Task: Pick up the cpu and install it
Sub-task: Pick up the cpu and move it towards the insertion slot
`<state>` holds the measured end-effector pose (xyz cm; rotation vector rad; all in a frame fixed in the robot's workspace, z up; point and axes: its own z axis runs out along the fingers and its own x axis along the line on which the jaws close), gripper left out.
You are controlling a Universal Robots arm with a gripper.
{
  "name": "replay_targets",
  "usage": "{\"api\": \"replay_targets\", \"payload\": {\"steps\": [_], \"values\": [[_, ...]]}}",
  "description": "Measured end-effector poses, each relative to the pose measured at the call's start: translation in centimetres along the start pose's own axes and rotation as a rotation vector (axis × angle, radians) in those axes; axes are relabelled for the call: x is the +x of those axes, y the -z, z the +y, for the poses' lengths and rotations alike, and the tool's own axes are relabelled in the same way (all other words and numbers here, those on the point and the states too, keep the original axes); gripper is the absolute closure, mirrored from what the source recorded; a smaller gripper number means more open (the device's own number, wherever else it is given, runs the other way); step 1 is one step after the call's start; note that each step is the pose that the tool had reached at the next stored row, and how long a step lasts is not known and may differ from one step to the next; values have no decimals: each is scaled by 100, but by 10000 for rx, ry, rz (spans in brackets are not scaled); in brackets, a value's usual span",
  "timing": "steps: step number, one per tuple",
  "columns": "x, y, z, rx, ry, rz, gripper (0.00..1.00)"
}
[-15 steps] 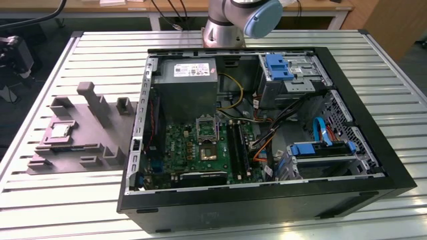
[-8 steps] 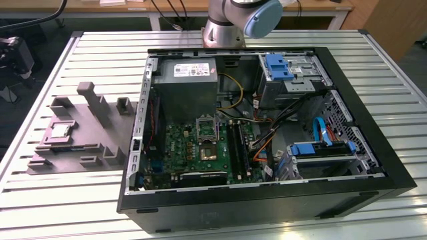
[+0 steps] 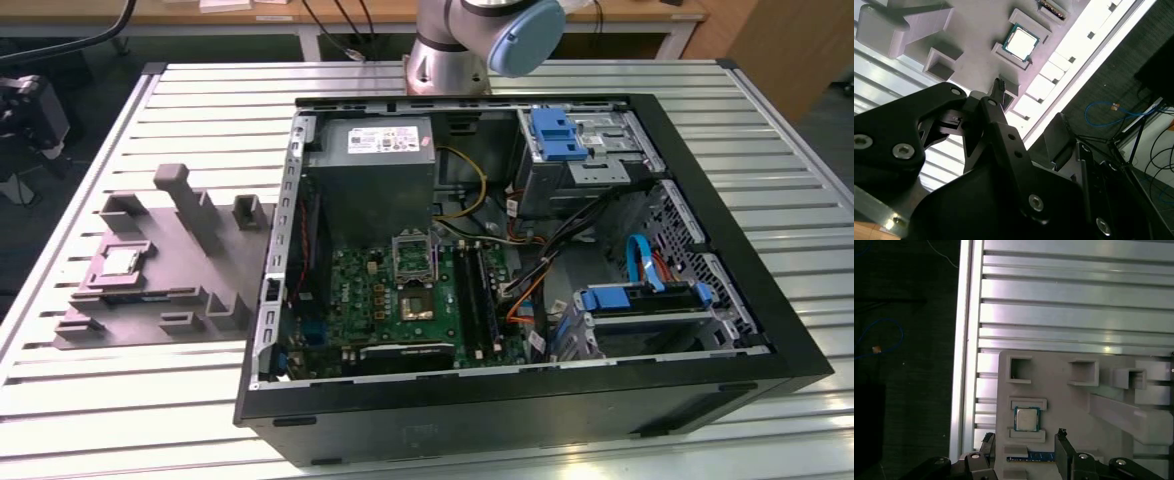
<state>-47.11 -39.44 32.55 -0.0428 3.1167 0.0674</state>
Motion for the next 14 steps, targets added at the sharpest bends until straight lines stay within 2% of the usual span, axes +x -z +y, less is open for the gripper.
{"api": "replay_targets", "payload": {"steps": [14], "values": [[1, -27, -1, 0, 0, 0, 41]]}}
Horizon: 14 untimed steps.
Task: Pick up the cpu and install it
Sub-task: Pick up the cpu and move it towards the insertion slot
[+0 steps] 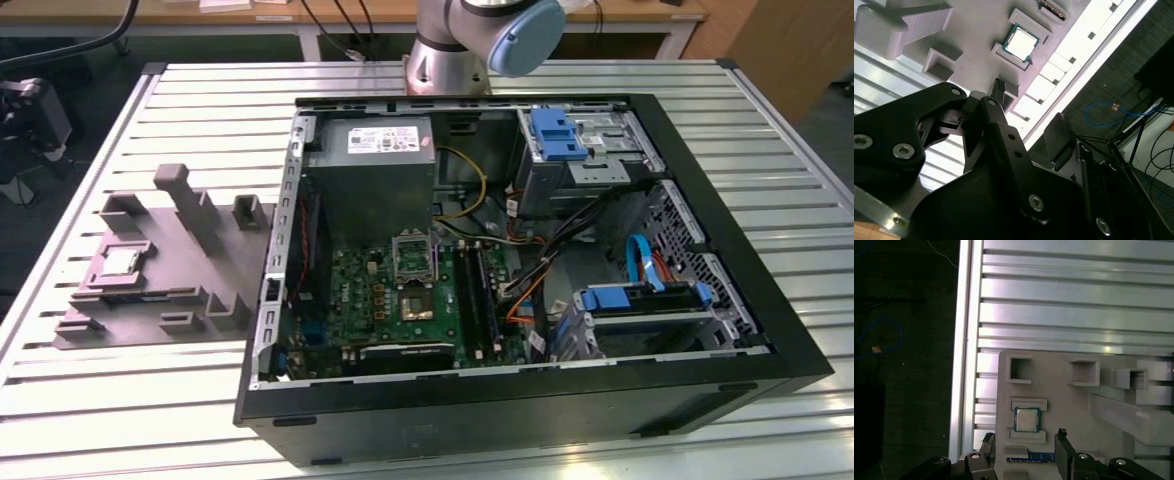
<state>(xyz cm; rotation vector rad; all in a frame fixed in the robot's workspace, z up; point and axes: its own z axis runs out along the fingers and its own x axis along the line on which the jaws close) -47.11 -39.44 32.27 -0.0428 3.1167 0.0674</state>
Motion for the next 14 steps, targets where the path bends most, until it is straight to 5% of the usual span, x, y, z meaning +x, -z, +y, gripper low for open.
{"api": "replay_targets", "payload": {"steps": [14], "values": [[1, -27, -1, 0, 0, 0, 41]]}}
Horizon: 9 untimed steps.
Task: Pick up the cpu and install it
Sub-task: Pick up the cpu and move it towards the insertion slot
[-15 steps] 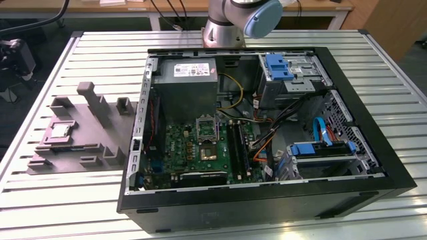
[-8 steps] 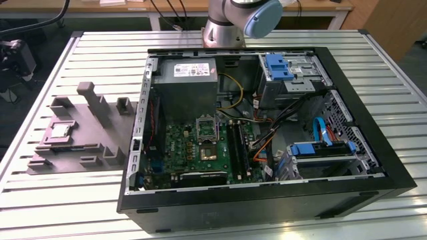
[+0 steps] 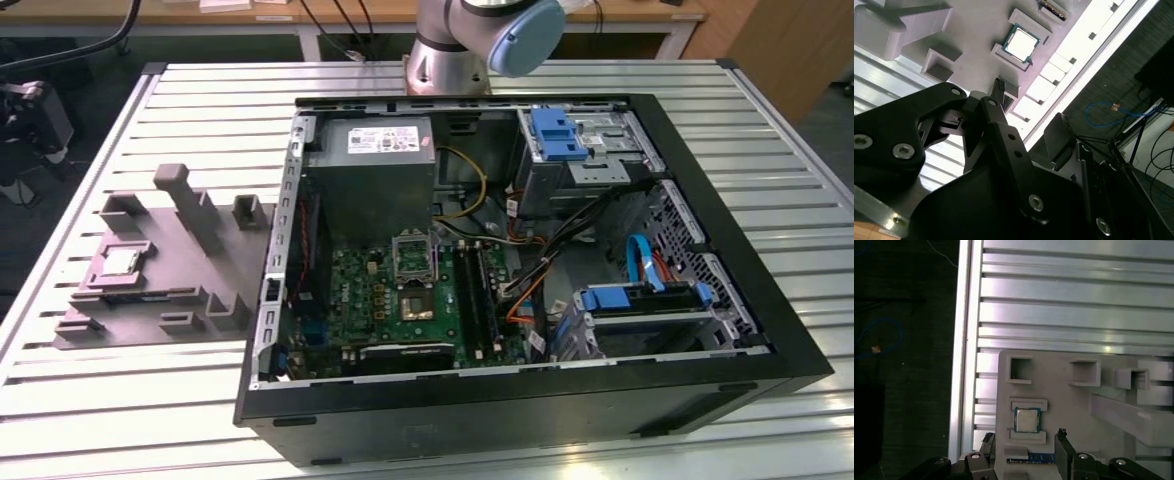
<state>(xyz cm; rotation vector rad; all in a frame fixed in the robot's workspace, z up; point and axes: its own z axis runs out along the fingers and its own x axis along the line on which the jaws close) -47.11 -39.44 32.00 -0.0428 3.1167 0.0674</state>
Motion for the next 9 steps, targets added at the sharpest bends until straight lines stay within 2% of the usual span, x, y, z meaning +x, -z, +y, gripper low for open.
{"api": "replay_targets", "payload": {"steps": [9], "values": [[1, -20, -1, 0, 0, 0, 41]]}}
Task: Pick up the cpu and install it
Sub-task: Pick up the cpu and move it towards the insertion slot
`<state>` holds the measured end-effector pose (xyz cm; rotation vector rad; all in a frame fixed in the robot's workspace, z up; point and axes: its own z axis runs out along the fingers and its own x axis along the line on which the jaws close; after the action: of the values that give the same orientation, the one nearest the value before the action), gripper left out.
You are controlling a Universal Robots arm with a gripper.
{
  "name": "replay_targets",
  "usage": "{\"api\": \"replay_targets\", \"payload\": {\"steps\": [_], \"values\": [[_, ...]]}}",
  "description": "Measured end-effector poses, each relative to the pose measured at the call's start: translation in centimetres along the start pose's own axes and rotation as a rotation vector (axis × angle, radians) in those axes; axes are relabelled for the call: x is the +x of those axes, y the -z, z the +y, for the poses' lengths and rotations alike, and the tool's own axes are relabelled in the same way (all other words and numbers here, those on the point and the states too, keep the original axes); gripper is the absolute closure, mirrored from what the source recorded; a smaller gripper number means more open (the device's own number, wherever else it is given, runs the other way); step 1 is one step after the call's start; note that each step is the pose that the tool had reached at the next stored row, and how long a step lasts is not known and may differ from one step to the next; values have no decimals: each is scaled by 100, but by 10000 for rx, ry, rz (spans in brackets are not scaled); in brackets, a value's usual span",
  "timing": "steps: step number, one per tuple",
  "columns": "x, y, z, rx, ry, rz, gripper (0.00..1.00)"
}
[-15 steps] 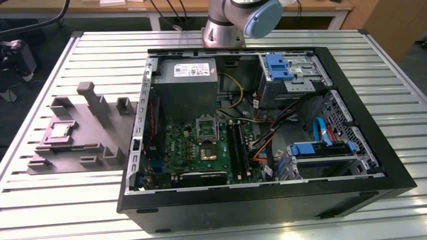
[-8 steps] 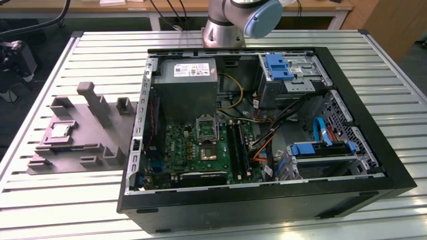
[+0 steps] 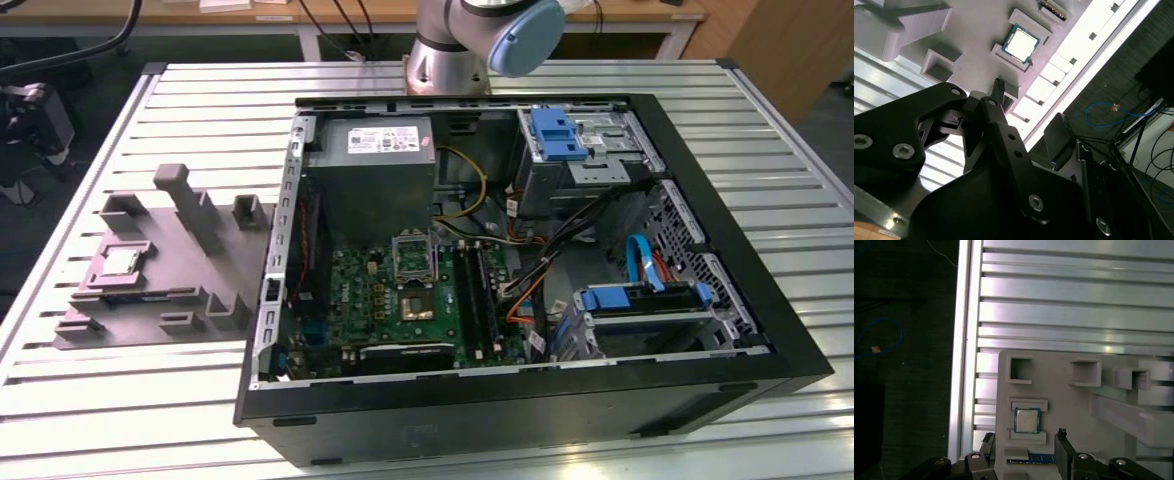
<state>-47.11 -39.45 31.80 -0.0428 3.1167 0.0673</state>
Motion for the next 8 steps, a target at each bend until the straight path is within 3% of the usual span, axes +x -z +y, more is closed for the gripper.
{"api": "replay_targets", "payload": {"steps": [8], "values": [[0, -27, -2, 1, 0, 0, 41]]}}
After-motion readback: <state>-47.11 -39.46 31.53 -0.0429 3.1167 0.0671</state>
